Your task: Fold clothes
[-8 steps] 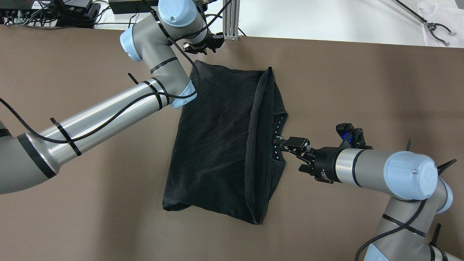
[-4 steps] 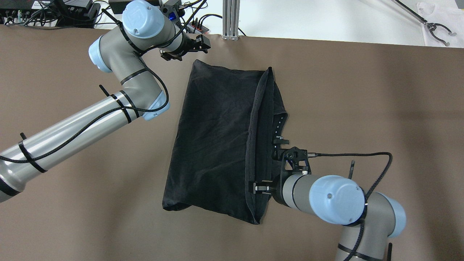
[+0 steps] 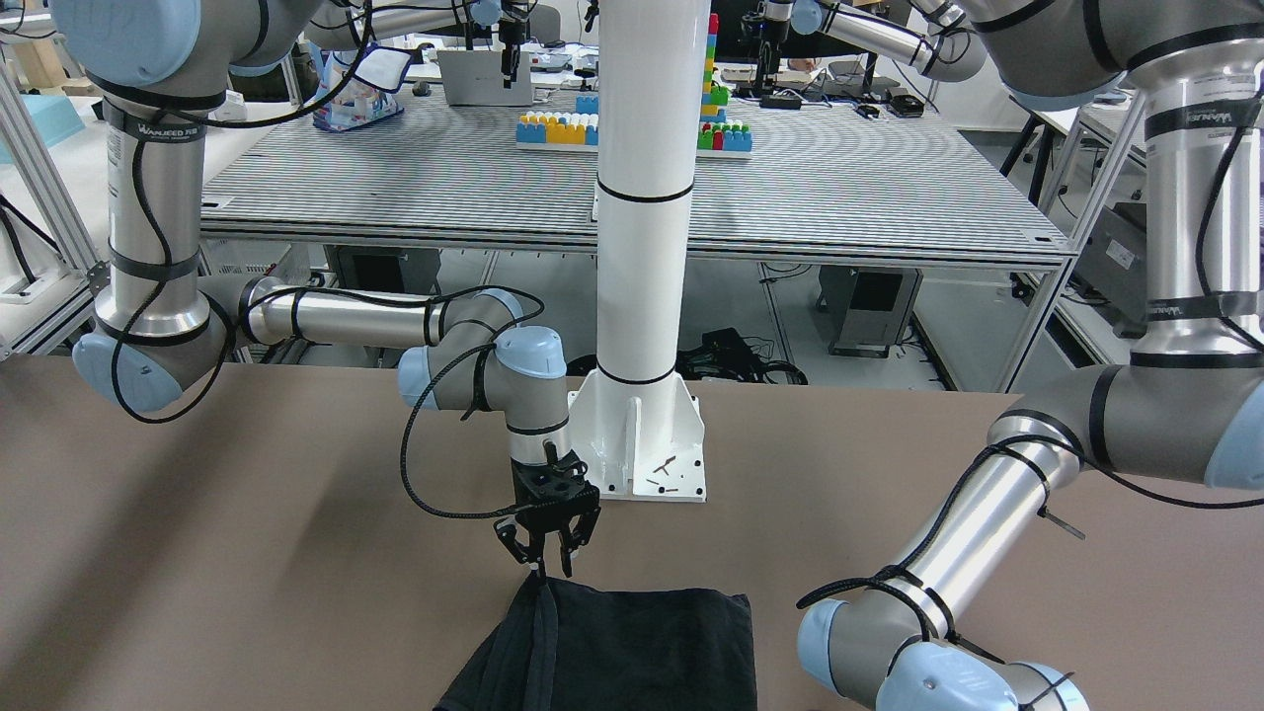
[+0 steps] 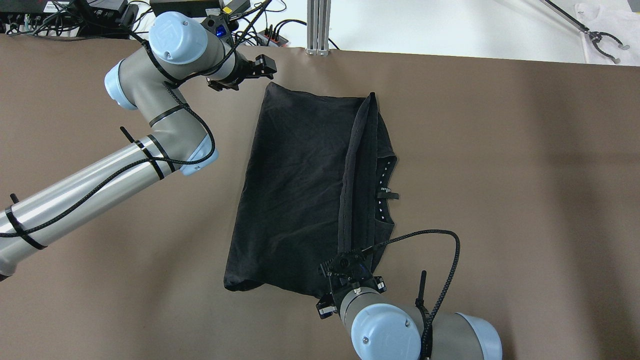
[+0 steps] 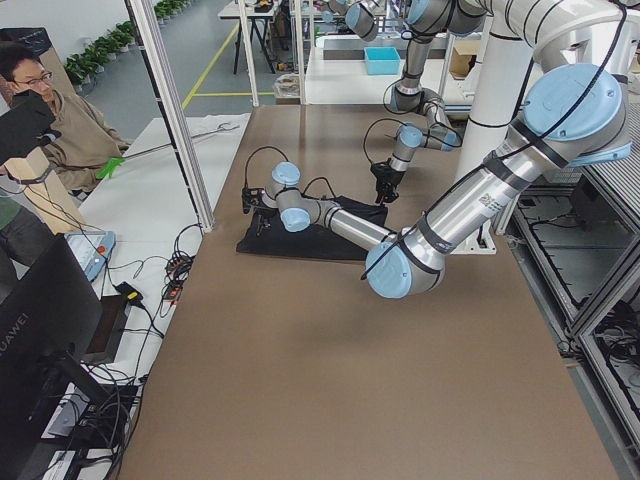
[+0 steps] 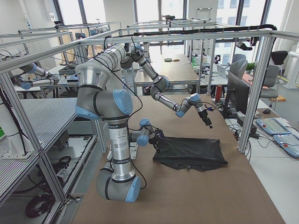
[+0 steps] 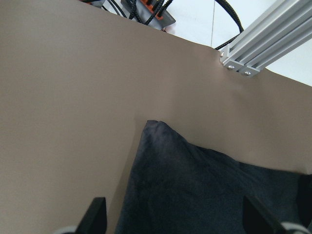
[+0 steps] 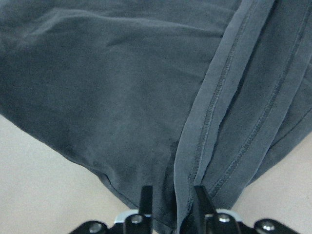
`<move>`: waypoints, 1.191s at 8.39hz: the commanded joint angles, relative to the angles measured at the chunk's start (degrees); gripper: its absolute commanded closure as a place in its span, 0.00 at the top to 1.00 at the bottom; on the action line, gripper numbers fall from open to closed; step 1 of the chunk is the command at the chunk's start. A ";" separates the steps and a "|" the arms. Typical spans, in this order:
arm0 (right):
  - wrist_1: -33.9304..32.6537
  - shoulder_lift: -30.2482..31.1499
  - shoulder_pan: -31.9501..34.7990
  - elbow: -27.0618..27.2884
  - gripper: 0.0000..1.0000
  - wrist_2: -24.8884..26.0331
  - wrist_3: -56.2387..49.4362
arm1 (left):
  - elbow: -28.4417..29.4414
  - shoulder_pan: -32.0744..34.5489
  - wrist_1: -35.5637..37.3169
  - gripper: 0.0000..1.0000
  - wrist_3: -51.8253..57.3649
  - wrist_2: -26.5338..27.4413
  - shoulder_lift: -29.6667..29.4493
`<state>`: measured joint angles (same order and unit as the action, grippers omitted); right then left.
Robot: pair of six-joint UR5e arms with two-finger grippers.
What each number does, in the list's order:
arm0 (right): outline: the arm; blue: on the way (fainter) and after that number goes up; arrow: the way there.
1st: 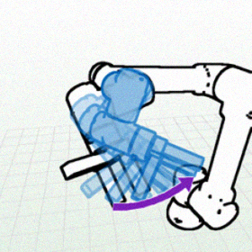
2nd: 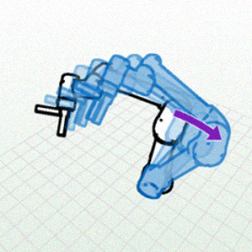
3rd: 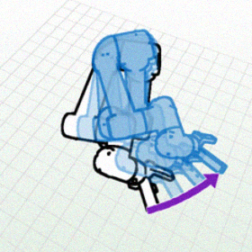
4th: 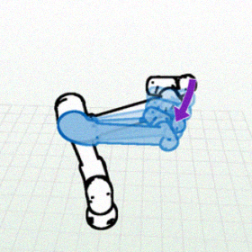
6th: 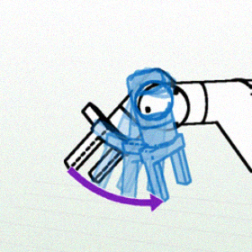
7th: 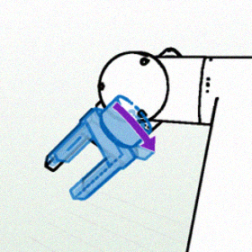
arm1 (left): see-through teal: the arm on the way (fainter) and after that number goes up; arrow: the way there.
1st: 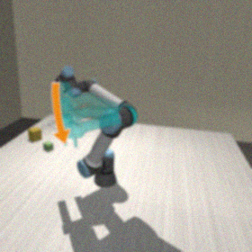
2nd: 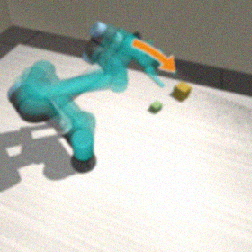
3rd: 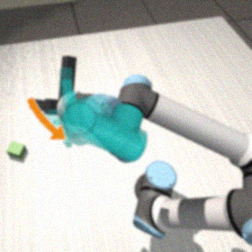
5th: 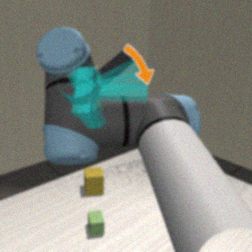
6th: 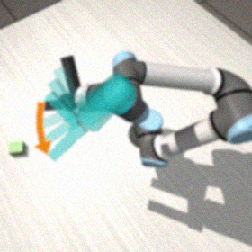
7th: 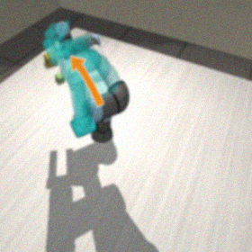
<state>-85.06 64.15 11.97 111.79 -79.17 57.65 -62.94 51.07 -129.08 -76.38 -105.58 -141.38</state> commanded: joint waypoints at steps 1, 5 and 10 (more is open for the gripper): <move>-1.25 -0.61 -1.51 -2.45 0.40 2.69 -2.28 | -2.79 0.00 0.06 1.00 -2.37 0.20 2.24; -1.25 -0.78 -1.51 -3.95 0.34 3.58 -4.66 | -4.30 0.00 0.50 1.00 -2.37 0.29 3.84; -1.16 1.49 -1.43 -1.77 0.00 2.62 -4.74 | -4.47 -0.27 0.41 1.00 -2.37 0.29 4.28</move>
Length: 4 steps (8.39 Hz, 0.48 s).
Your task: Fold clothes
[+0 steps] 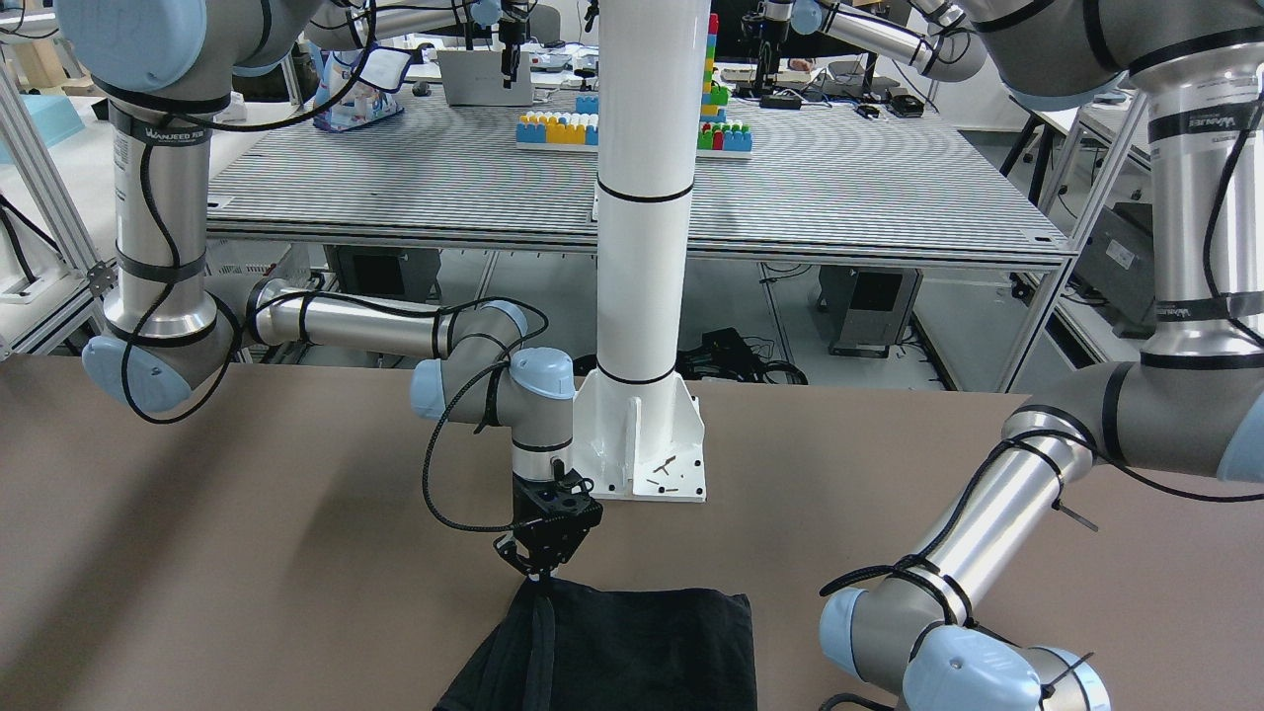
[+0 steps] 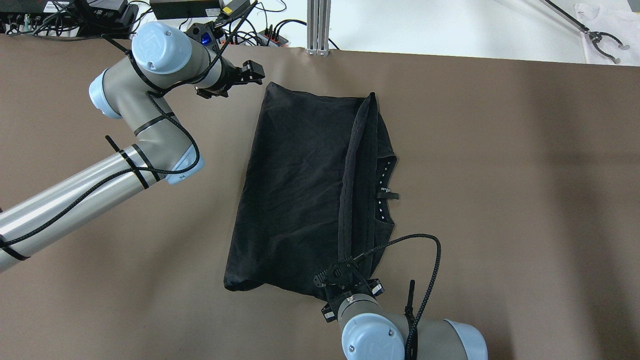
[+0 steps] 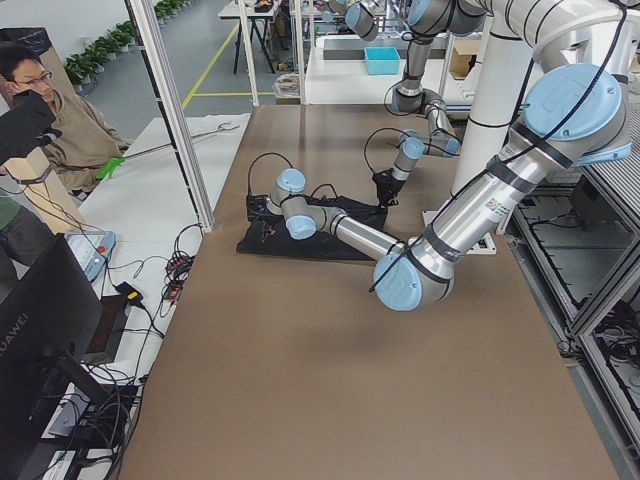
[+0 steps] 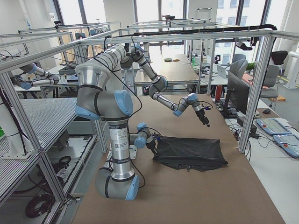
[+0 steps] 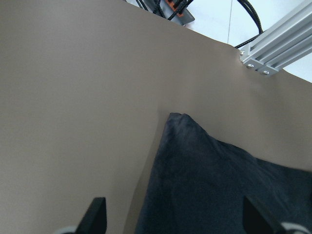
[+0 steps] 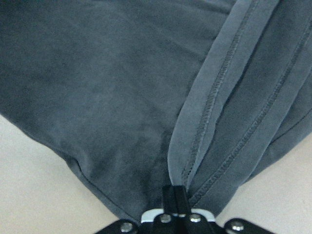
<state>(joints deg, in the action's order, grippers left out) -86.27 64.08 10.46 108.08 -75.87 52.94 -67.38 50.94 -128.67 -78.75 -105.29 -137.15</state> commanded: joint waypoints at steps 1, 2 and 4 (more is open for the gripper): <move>-0.04 7.05 0.17 8.13 0.00 -2.69 -0.46 | -0.03 -0.22 0.00 1.00 0.00 0.00 0.04; 0.22 13.20 0.00 13.16 0.00 -3.23 -0.29 | -0.12 -0.14 0.00 1.00 0.00 0.00 0.12; 0.57 13.97 -5.43 11.64 0.00 -0.52 5.04 | -0.12 -0.14 0.00 1.00 -0.44 0.09 0.12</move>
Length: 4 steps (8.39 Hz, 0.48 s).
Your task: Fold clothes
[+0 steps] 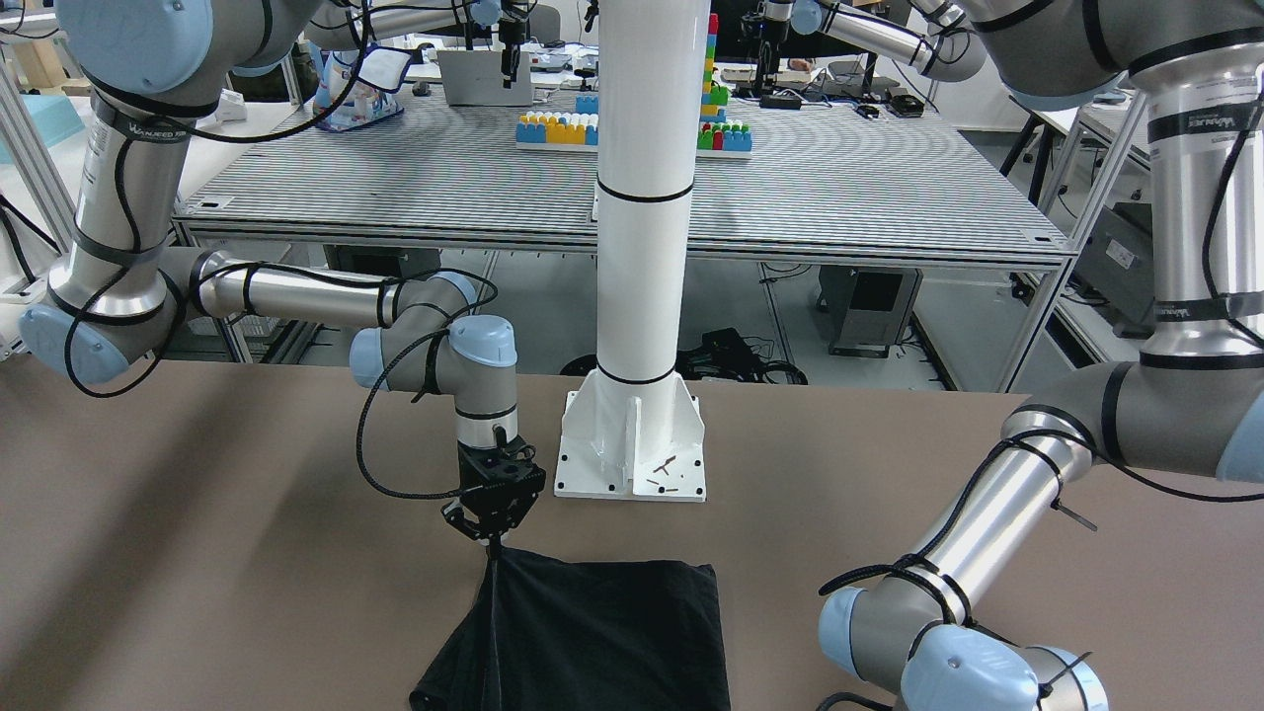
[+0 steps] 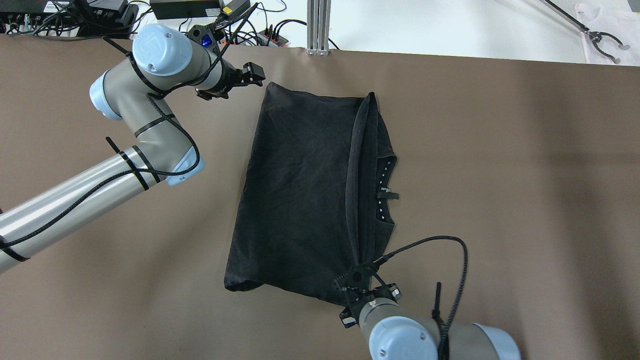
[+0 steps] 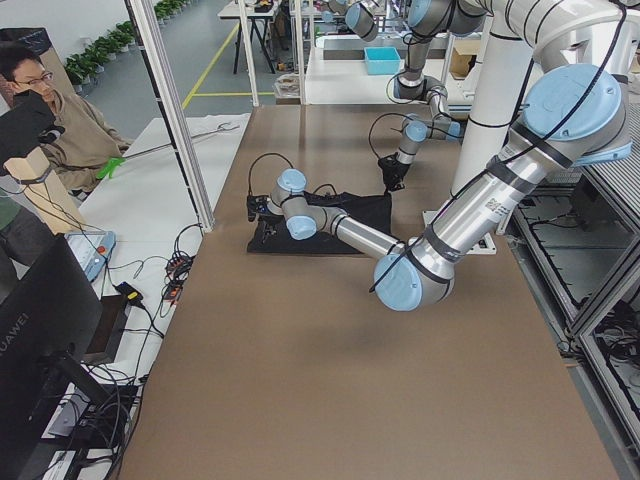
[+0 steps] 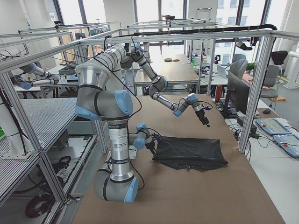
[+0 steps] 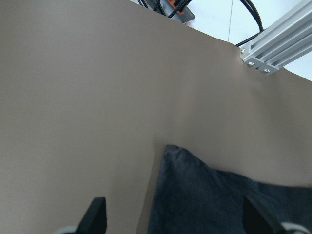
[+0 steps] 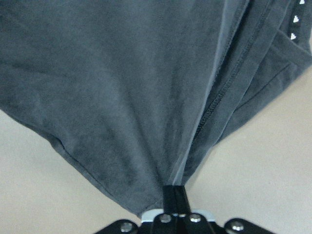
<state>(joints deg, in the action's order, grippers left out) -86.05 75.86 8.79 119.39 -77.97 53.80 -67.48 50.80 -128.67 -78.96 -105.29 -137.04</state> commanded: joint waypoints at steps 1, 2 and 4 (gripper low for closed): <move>0.87 2.36 -3.35 0.31 0.00 1.33 4.39 | -0.02 0.00 0.00 1.00 -0.23 0.08 0.11; 1.23 3.49 -2.47 1.88 0.11 0.89 4.39 | -0.02 0.00 0.00 1.00 -0.93 0.08 0.11; 1.23 5.53 -2.37 3.83 0.93 0.97 4.48 | -0.02 0.00 0.00 1.00 -1.20 0.00 0.11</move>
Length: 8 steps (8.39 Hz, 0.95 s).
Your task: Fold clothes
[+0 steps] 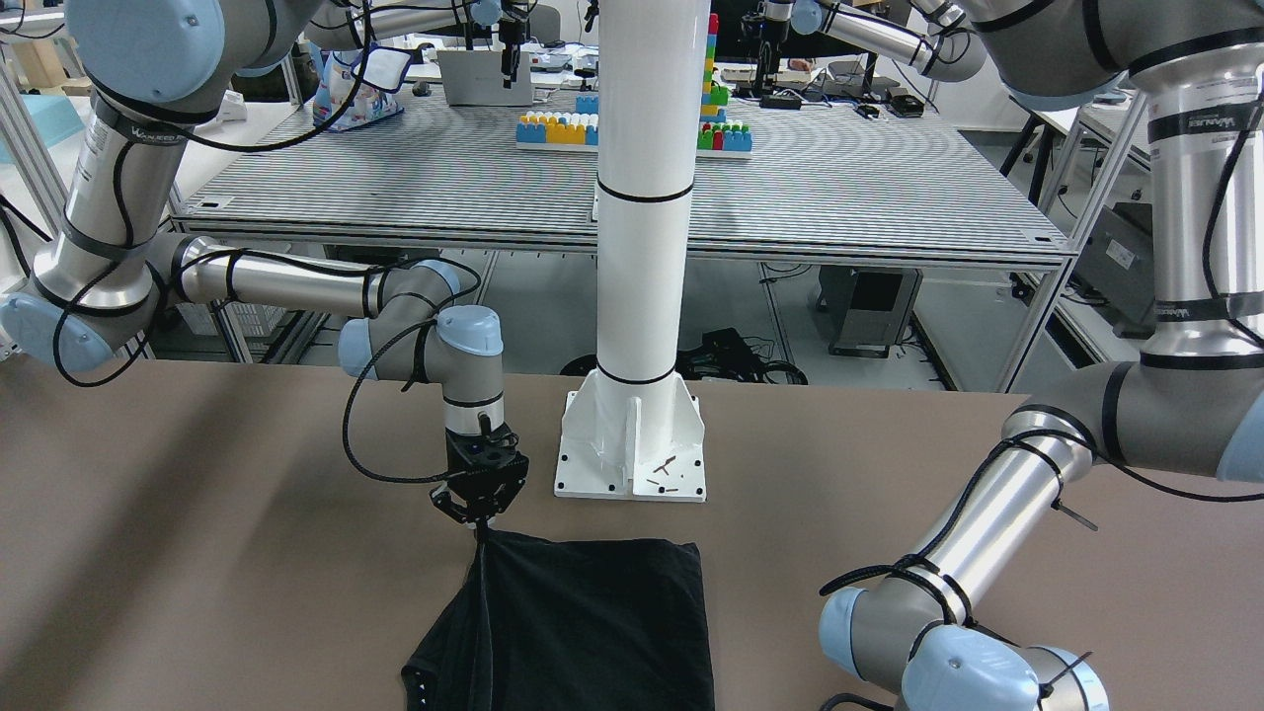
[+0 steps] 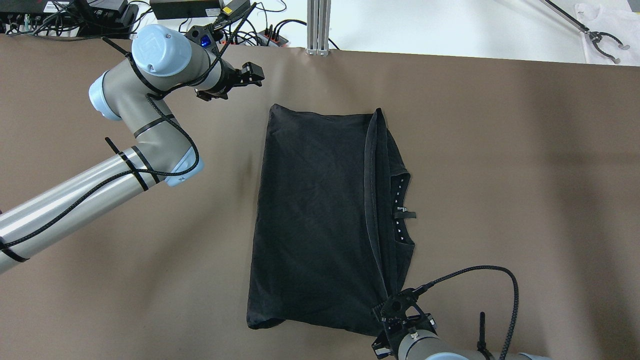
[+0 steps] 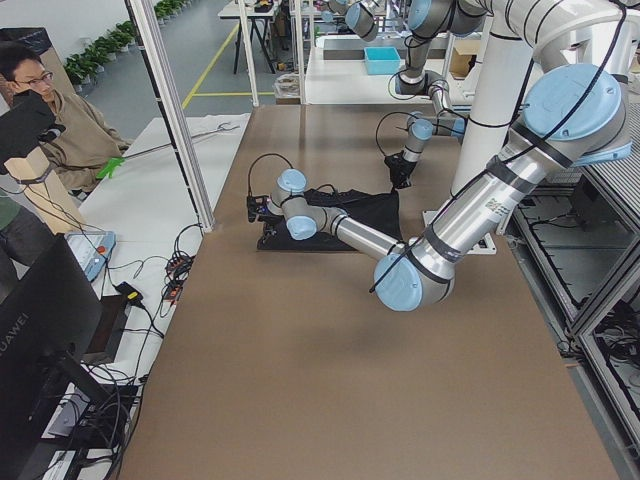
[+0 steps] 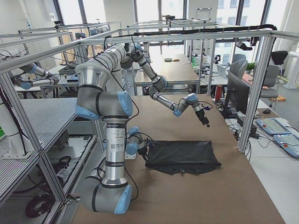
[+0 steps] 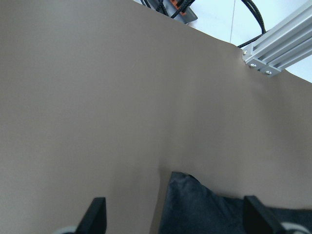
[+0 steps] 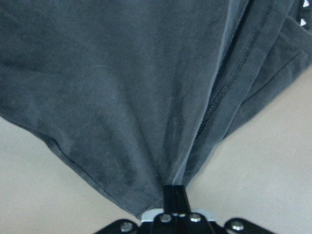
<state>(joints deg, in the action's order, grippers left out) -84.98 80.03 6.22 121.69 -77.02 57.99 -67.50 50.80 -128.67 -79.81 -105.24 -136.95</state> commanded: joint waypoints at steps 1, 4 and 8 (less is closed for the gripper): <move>-0.01 1.01 1.59 1.10 0.95 -0.06 0.02 | 0.00 0.00 0.00 1.00 -0.34 -0.40 0.02; -0.71 -4.77 4.75 -2.39 0.95 -0.06 -0.69 | 0.00 0.09 -0.09 1.00 -0.34 -0.49 0.89; -0.27 -6.73 7.57 -8.21 0.95 0.20 -4.02 | 0.00 0.00 -0.09 1.00 -0.34 -0.49 1.51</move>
<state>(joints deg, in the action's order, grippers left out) -85.34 73.89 12.61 115.72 -77.01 56.04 -67.50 50.81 -128.76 -80.16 -105.63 -135.69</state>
